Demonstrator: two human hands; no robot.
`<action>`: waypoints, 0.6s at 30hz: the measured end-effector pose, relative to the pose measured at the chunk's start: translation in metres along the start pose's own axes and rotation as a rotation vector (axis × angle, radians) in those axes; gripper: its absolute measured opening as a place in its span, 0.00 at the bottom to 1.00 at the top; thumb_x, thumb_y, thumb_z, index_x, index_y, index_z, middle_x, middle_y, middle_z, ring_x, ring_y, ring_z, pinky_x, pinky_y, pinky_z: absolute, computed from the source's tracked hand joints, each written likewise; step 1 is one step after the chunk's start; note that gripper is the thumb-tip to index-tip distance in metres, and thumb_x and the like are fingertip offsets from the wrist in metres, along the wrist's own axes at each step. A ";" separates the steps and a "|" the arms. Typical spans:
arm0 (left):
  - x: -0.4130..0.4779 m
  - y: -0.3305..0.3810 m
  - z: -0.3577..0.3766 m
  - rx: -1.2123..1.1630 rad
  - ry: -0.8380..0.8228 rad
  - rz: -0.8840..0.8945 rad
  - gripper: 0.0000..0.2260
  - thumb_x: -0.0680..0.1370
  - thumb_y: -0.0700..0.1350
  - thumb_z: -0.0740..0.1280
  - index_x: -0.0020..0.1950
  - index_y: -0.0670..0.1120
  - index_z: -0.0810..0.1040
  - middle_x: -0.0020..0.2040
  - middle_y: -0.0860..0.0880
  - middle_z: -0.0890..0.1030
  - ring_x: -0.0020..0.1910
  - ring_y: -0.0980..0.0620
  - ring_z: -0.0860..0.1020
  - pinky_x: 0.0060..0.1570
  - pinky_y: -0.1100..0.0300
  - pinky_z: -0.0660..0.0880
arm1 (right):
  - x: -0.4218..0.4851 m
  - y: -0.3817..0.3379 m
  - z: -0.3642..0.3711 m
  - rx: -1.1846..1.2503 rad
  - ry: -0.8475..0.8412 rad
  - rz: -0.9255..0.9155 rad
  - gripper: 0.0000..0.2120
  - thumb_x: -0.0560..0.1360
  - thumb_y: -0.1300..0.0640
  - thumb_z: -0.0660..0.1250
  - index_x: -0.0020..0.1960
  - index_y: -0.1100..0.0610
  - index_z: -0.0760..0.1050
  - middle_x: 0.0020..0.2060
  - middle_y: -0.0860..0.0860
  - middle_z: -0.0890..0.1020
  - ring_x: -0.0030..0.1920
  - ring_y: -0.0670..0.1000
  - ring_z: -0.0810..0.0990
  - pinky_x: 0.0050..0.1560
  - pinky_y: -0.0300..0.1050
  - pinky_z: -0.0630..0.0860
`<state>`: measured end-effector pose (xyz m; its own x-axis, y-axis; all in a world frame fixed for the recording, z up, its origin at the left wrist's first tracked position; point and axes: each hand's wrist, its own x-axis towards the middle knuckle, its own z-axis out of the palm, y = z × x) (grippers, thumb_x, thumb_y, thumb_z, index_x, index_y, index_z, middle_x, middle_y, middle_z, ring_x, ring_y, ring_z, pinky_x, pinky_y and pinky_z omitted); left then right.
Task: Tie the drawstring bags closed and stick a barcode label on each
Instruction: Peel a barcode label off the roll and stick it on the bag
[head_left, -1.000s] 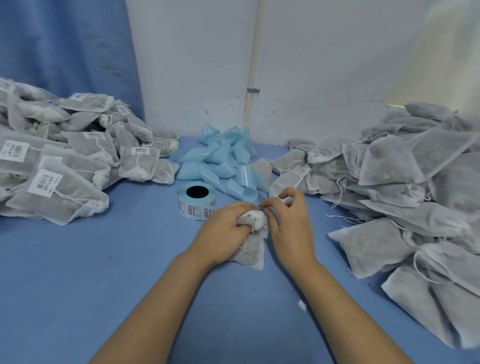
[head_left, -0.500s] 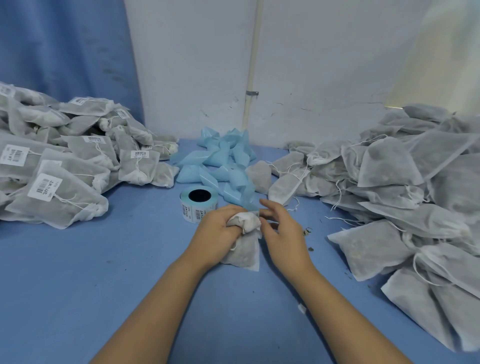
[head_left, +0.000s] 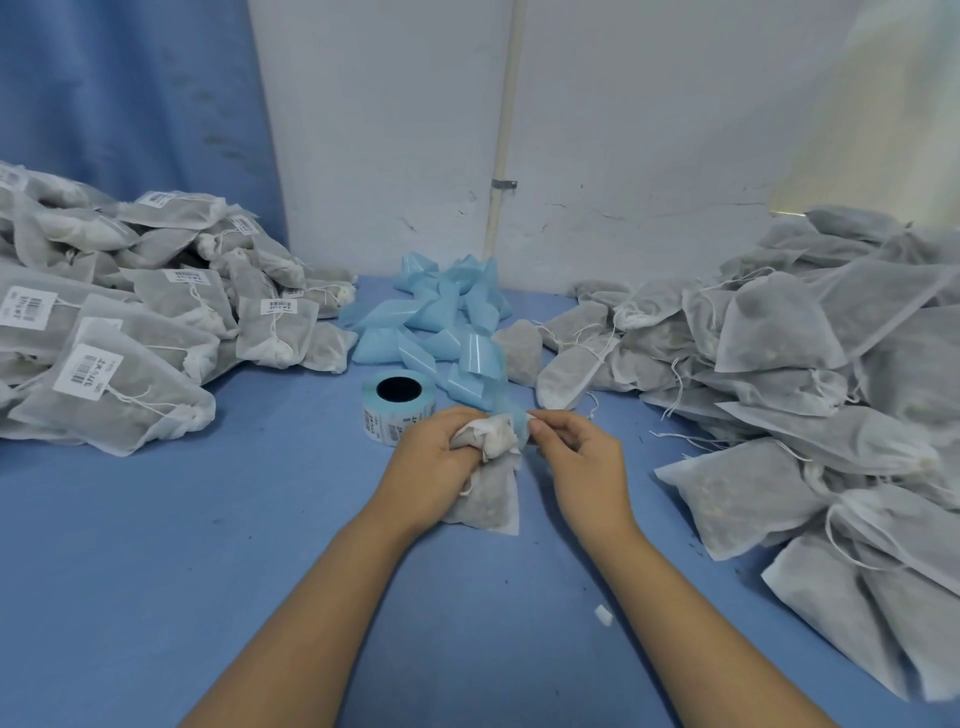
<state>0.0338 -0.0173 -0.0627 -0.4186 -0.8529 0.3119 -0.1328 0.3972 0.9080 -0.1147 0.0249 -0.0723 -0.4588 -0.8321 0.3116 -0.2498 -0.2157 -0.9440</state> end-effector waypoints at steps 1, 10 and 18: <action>0.001 -0.001 0.000 0.000 0.020 0.000 0.10 0.74 0.32 0.64 0.45 0.44 0.82 0.45 0.49 0.82 0.45 0.52 0.78 0.45 0.63 0.72 | 0.000 0.000 0.000 0.014 0.029 0.005 0.09 0.76 0.62 0.67 0.44 0.49 0.81 0.37 0.40 0.84 0.40 0.38 0.81 0.42 0.29 0.73; 0.007 -0.002 -0.003 -0.190 0.287 -0.071 0.17 0.76 0.34 0.62 0.51 0.57 0.77 0.50 0.60 0.79 0.47 0.67 0.76 0.48 0.76 0.69 | -0.002 -0.003 -0.002 0.086 0.264 0.047 0.08 0.76 0.60 0.68 0.44 0.47 0.80 0.40 0.46 0.84 0.43 0.43 0.81 0.46 0.31 0.73; 0.017 0.003 0.006 -0.501 0.438 -0.162 0.15 0.75 0.36 0.68 0.54 0.54 0.79 0.49 0.56 0.83 0.46 0.62 0.80 0.43 0.71 0.76 | -0.021 -0.016 0.013 -0.140 0.213 -0.338 0.08 0.74 0.60 0.71 0.48 0.49 0.83 0.44 0.38 0.83 0.48 0.40 0.79 0.52 0.29 0.71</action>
<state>0.0209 -0.0286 -0.0559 -0.0120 -0.9886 0.1501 0.3125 0.1389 0.9397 -0.0904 0.0390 -0.0646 -0.4933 -0.5992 0.6305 -0.5233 -0.3746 -0.7654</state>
